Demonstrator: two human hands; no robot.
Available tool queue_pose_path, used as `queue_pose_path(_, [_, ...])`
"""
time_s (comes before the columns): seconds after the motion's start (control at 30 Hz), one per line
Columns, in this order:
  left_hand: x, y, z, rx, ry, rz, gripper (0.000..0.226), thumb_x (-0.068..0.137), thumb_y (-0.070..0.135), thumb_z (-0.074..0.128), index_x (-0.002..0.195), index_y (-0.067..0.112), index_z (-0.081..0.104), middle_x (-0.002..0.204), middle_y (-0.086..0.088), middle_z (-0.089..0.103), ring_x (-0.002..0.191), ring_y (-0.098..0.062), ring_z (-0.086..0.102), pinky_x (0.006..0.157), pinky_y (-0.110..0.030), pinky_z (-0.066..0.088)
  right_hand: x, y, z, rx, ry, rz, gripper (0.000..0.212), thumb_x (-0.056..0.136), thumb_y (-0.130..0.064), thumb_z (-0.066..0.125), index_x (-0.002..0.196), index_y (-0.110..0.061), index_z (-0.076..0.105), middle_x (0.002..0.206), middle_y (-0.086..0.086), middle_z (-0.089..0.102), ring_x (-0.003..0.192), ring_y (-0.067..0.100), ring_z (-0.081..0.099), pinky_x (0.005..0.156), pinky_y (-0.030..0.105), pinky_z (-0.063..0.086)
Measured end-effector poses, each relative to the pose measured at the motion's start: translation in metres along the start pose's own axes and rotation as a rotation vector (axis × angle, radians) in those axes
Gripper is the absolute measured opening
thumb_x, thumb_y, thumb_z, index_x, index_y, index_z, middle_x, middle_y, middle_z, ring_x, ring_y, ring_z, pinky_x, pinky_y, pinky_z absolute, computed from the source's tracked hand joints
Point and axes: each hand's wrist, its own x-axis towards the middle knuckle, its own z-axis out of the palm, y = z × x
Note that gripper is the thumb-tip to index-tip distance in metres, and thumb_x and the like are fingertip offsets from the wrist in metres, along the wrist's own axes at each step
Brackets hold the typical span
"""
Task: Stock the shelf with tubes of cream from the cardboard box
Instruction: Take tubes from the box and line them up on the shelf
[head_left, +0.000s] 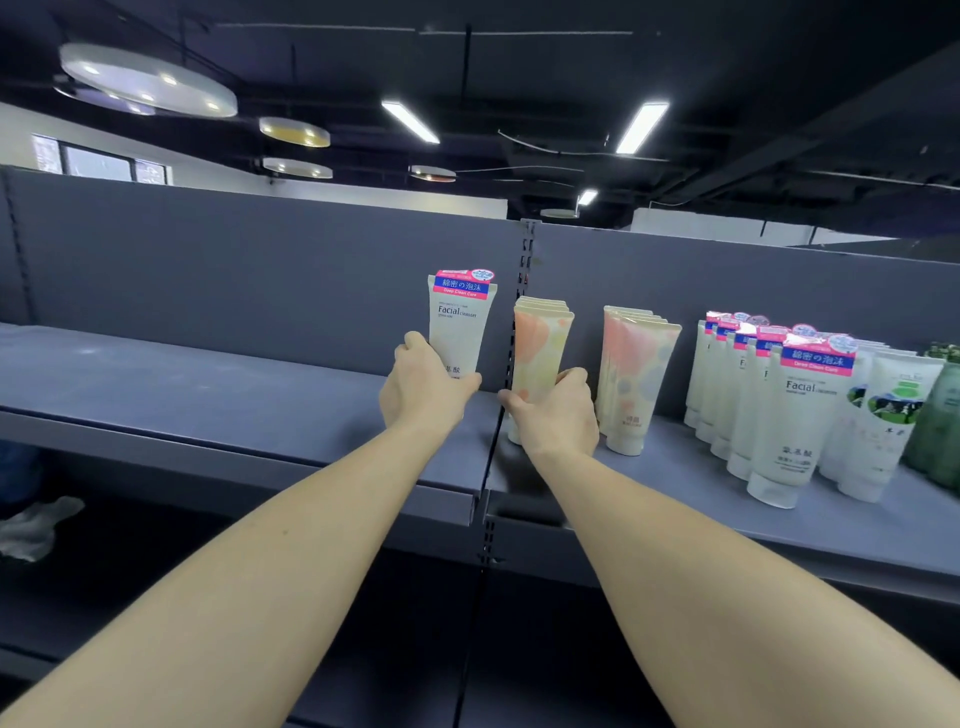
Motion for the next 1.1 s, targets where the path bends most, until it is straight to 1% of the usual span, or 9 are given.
queue_pose_path(0.17, [0.012,-0.001,0.006,-0.021,-0.010,0.008,0.056,0.075,0.039,0.075,0.112,0.011,0.043,0.112,-0.005,0.056,0.099,-0.026,0.059,0.066,-0.034,0.042,0.010,-0.002,0.010,-0.022,0.013,0.018,0.062,0.076,-0.047,0.078,0.111,-0.013,0.041,0.112,0.005,0.055,0.100,0.027,0.060,0.071,0.035,0.044])
queue_pose_path(0.43, [0.015,-0.010,0.006,-0.034,-0.035,0.005,0.056,0.076,0.039,0.075,0.112,0.011,0.043,0.112,-0.004,0.056,0.096,-0.025,0.060,0.064,-0.033,0.040,0.015,-0.007,0.018,-0.044,0.020,0.048,0.061,0.077,-0.043,0.079,0.112,-0.011,0.040,0.116,0.007,0.054,0.104,0.030,0.059,0.071,0.035,0.041])
queue_pose_path(0.57, [0.012,-0.013,0.000,-0.041,-0.047,0.008,0.057,0.077,0.040,0.076,0.112,0.011,0.043,0.111,-0.004,0.057,0.096,-0.025,0.061,0.064,-0.033,0.040,0.010,-0.009,0.017,-0.032,0.009,0.078,0.066,0.075,-0.048,0.078,0.114,-0.010,0.040,0.116,0.007,0.053,0.104,0.030,0.059,0.072,0.036,0.044])
queue_pose_path(0.67, [0.008,-0.013,-0.003,-0.045,-0.063,0.011,0.057,0.076,0.040,0.076,0.112,0.011,0.043,0.112,-0.004,0.057,0.096,-0.025,0.060,0.064,-0.033,0.040,0.003,-0.008,0.014,-0.023,0.003,0.100,0.072,0.073,-0.053,0.077,0.117,-0.010,0.040,0.118,0.006,0.052,0.106,0.029,0.058,0.076,0.038,0.049])
queue_pose_path(0.73, [0.005,-0.012,-0.005,-0.052,-0.072,0.016,0.059,0.075,0.041,0.077,0.112,0.011,0.042,0.112,-0.005,0.057,0.097,-0.025,0.060,0.065,-0.033,0.040,-0.001,-0.006,0.008,-0.022,0.012,0.089,0.072,0.076,-0.053,0.075,0.122,-0.010,0.040,0.122,0.006,0.052,0.109,0.028,0.057,0.080,0.039,0.050])
queue_pose_path(0.83, [-0.002,-0.007,-0.007,-0.064,-0.086,0.036,0.062,0.074,0.044,0.078,0.112,0.011,0.042,0.112,-0.004,0.056,0.097,-0.025,0.061,0.065,-0.033,0.040,-0.007,-0.001,-0.008,-0.014,0.025,0.076,0.065,0.082,-0.050,0.070,0.128,-0.013,0.042,0.125,0.004,0.054,0.112,0.025,0.057,0.083,0.036,0.048])
queue_pose_path(0.9, [-0.009,-0.003,-0.008,-0.069,-0.096,0.051,0.063,0.073,0.046,0.078,0.111,0.012,0.041,0.111,-0.004,0.056,0.095,-0.024,0.060,0.064,-0.033,0.039,-0.011,0.004,-0.021,-0.013,0.032,0.079,0.056,0.087,-0.047,0.067,0.128,-0.015,0.046,0.123,0.001,0.057,0.108,0.021,0.057,0.079,0.032,0.044])
queue_pose_path(1.0, [-0.024,0.004,-0.008,-0.074,-0.114,0.065,0.063,0.072,0.047,0.078,0.109,0.012,0.041,0.109,-0.003,0.056,0.093,-0.024,0.060,0.063,-0.033,0.038,-0.021,0.014,-0.041,-0.082,0.046,0.070,0.028,0.094,-0.034,0.059,0.116,-0.018,0.055,0.116,0.000,0.061,0.093,0.017,0.049,0.075,0.028,0.037])
queue_pose_path(1.1, [-0.042,0.014,-0.009,-0.083,-0.122,0.074,0.065,0.070,0.050,0.079,0.106,0.013,0.041,0.106,-0.002,0.057,0.090,-0.023,0.060,0.060,-0.033,0.037,-0.034,0.024,-0.063,-0.124,0.068,0.086,0.017,0.095,-0.027,0.055,0.109,-0.018,0.056,0.110,0.002,0.062,0.087,0.019,0.047,0.074,0.030,0.038])
